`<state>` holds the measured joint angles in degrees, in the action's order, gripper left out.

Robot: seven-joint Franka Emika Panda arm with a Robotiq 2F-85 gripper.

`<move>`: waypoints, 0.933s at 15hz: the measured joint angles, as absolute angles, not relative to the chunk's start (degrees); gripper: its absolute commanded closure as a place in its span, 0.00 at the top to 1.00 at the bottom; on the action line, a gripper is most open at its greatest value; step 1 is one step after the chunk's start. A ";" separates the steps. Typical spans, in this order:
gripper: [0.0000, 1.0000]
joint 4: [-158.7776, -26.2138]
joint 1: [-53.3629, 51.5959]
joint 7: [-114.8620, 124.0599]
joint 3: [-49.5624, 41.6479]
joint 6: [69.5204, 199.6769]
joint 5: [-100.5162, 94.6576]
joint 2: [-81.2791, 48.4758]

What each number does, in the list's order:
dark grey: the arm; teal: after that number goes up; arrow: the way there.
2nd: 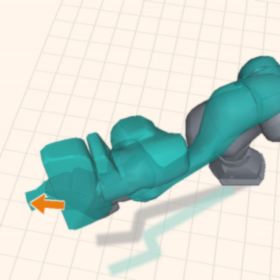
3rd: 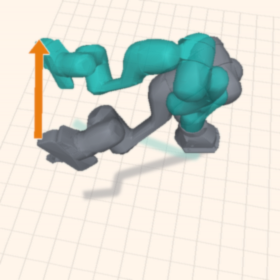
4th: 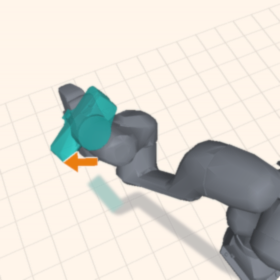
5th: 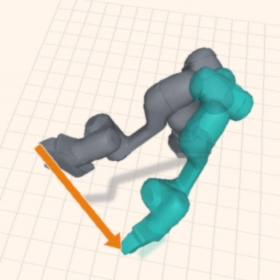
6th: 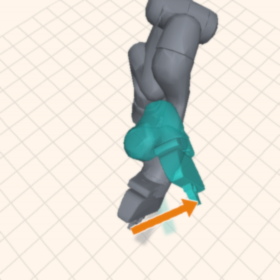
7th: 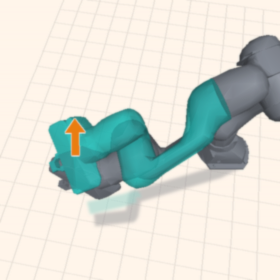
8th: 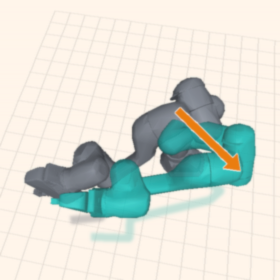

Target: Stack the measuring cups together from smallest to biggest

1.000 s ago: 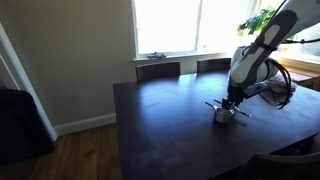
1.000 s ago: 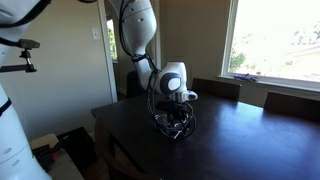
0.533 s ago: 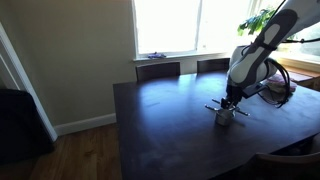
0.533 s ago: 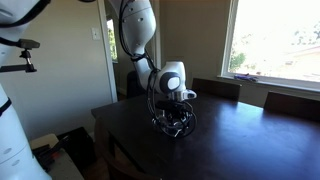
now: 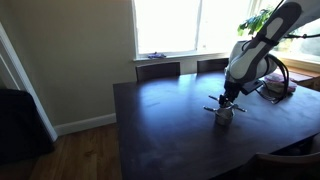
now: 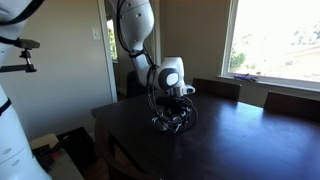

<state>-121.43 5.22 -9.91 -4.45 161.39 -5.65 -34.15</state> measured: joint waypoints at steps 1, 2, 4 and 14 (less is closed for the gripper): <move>0.45 -121.46 5.35 -10.48 -4.43 161.45 -5.67 -33.73; 0.45 -121.46 5.48 -11.00 -4.43 161.50 -5.76 -33.38; 0.45 -121.46 5.85 -11.74 -4.47 161.87 -6.25 -32.99; 0.45 -121.45 7.84 -14.23 -4.43 162.43 -6.43 -32.88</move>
